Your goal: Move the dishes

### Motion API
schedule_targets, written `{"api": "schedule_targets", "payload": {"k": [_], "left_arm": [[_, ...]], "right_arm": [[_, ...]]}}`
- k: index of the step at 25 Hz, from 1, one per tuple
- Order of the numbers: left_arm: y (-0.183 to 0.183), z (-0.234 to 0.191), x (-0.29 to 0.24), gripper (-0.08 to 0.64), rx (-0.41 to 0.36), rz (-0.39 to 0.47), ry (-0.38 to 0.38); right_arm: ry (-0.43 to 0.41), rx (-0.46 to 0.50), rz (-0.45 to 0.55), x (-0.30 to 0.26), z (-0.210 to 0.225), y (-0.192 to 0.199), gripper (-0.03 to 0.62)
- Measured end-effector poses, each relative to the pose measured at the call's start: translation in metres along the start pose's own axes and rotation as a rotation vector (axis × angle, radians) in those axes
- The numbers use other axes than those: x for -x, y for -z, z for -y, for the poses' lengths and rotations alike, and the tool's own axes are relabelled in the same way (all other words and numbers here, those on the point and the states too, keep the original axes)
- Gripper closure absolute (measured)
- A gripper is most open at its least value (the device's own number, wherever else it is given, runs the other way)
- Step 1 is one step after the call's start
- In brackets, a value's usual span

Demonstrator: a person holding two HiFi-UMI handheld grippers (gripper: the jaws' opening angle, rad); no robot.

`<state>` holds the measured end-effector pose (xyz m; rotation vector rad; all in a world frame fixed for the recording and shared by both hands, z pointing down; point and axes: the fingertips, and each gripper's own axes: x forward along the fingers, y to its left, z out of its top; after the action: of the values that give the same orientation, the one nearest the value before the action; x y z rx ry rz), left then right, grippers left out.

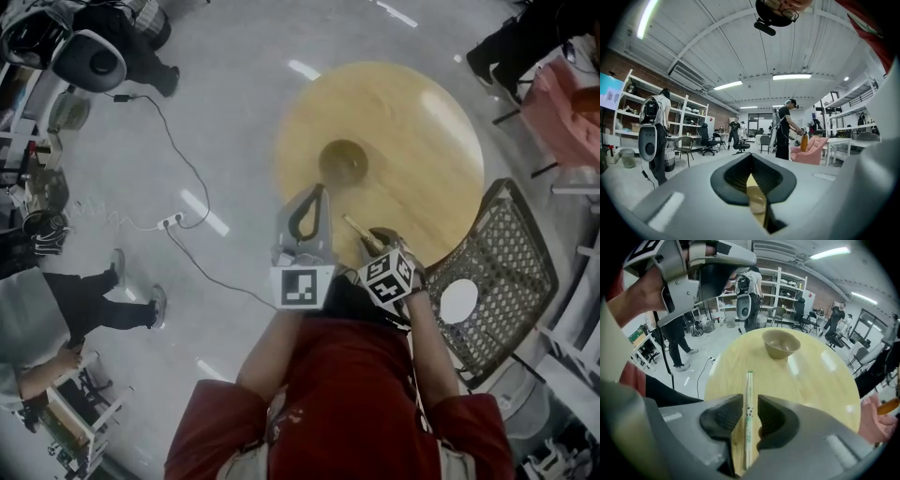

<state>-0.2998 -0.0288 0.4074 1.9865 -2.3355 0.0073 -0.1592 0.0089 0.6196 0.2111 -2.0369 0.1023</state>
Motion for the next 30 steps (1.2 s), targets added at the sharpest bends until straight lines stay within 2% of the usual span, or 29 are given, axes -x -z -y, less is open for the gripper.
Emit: {"api": "schedule_targets", "payload": {"k": [10,11,14,17,18,23,30], "left_arm": [[0.011,-0.005,-0.014,0.552,0.042,-0.002,0.006],[0.012,-0.005,-0.015,0.552,0.035,-0.005,0.012],[0.012,-0.005,-0.018,0.552,-0.060,-0.012,0.052],[0.016,-0.008,-0.021,0.552,0.048,-0.017,0.023],[0.016,-0.009,-0.022,0.552,0.060,-0.018,0.021],[0.021,-0.010,-0.025,0.552,0.050,-0.034,0.033],[0.022,-0.008,-0.029,0.552,0.053,-0.035,0.055]], "right_arm": [[-0.073,-0.019,-0.097,-0.023,-0.005,0.018,0.491],[-0.076,-0.024,-0.100,-0.023,-0.005,0.018,0.491],[-0.086,-0.038,-0.110,-0.023,-0.005,0.018,0.491],[-0.100,-0.044,-0.124,-0.023,-0.005,0.017,0.491],[-0.100,-0.046,-0.126,-0.023,-0.005,0.017,0.492],[-0.082,-0.067,-0.117,-0.023,-0.004,0.017,0.546],[-0.061,-0.062,-0.118,-0.023,-0.006,0.015,0.549]]}}
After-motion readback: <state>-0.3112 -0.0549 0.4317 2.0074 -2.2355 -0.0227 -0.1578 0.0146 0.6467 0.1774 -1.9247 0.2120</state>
